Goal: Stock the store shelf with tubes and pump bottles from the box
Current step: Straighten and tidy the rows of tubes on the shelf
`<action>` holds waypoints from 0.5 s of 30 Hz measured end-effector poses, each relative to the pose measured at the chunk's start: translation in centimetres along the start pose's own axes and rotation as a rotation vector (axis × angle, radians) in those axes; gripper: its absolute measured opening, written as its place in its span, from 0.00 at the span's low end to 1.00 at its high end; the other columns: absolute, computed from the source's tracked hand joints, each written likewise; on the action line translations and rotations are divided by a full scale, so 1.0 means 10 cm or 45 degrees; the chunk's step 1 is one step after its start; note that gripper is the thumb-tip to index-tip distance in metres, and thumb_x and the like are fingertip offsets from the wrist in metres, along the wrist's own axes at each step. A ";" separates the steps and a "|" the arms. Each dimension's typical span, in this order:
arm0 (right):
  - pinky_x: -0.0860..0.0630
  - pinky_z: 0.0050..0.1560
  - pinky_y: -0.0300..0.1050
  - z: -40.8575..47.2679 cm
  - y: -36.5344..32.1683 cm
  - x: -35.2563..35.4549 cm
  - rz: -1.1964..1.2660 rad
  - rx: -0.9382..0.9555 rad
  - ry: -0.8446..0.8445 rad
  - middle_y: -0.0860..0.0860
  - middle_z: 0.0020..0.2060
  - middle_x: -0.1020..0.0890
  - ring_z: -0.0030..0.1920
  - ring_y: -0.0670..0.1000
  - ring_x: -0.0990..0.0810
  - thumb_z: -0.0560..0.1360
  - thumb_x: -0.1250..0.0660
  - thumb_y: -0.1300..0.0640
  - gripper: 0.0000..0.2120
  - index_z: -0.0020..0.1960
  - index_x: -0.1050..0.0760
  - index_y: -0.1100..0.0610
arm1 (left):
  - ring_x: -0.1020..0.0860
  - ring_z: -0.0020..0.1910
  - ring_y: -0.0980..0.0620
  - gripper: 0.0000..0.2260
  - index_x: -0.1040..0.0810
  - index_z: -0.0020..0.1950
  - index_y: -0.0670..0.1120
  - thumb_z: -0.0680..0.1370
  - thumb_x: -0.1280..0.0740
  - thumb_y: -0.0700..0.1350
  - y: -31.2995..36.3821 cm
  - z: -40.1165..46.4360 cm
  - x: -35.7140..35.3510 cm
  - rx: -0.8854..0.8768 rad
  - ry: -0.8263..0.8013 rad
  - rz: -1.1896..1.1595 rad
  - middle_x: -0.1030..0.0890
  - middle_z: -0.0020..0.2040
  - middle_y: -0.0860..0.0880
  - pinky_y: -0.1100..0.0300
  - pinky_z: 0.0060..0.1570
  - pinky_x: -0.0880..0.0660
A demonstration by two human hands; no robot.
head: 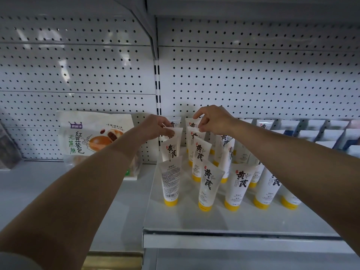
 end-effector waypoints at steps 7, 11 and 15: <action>0.21 0.46 0.40 0.02 0.00 0.00 -0.022 0.008 0.002 0.46 0.42 0.15 0.46 0.44 0.17 0.72 0.26 0.65 0.21 0.62 0.22 0.52 | 0.23 0.33 0.58 0.07 0.17 0.47 0.41 0.71 0.24 0.39 0.08 -0.02 0.06 -0.083 0.084 0.040 0.18 0.35 0.53 0.67 0.36 0.29; 0.20 0.51 0.44 0.03 0.03 0.00 -0.017 0.001 0.006 0.46 0.43 0.15 0.47 0.45 0.17 0.72 0.25 0.63 0.20 0.62 0.22 0.50 | 0.25 0.33 0.54 0.07 0.17 0.47 0.40 0.71 0.23 0.40 0.07 -0.02 0.05 -0.095 0.109 0.025 0.19 0.35 0.51 0.62 0.35 0.30; 0.21 0.57 0.47 0.04 0.05 0.00 -0.010 -0.006 0.024 0.46 0.42 0.15 0.49 0.46 0.17 0.71 0.24 0.61 0.20 0.61 0.21 0.50 | 0.24 0.34 0.55 0.08 0.17 0.48 0.40 0.72 0.24 0.40 0.07 -0.02 0.06 -0.082 0.095 0.029 0.18 0.35 0.52 0.64 0.34 0.30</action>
Point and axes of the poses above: each hand's wrist, its own z-axis towards the middle knuckle, its own x-axis out of the back of the hand, y = z × x, the point moved 10 cm from there along z, towards the middle knuckle
